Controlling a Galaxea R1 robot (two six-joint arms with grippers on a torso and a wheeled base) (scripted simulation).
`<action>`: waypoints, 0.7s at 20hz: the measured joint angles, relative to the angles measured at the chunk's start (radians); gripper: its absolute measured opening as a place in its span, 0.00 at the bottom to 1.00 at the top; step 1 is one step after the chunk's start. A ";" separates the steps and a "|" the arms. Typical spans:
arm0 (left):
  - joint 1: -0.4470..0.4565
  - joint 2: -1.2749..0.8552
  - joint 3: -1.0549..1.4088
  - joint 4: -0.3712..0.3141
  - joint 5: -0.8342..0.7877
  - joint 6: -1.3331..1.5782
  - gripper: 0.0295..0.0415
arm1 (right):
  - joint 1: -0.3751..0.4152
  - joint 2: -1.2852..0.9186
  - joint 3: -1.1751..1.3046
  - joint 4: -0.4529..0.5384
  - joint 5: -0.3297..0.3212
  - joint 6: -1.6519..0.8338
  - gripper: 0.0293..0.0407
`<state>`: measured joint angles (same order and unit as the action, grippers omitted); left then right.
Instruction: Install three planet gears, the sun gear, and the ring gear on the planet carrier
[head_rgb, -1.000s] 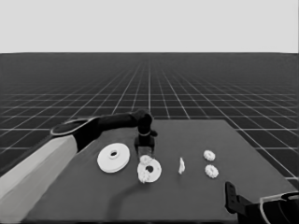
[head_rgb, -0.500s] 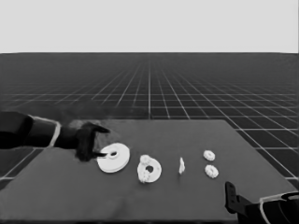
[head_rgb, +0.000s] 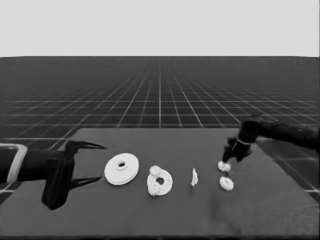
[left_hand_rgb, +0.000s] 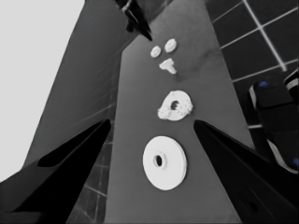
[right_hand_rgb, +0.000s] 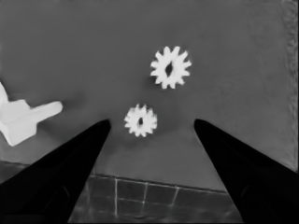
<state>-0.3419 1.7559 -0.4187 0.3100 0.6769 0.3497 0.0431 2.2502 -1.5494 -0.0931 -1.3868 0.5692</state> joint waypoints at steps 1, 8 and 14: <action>0.000 0.000 0.000 0.000 0.000 0.000 0.75 | -0.003 0.065 -0.136 0.006 -0.022 -0.015 0.81; 0.000 -0.001 0.001 0.000 0.000 0.001 0.75 | -0.124 0.231 -0.478 -0.034 0.054 -0.106 0.81; 0.000 -0.001 0.001 0.000 0.000 0.001 0.75 | -0.181 0.281 -0.580 -0.043 0.111 -0.150 0.81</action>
<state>-0.3422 1.7549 -0.4178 0.3101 0.6764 0.3508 -0.1374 2.5309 -2.1289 -0.1361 -1.2763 0.4188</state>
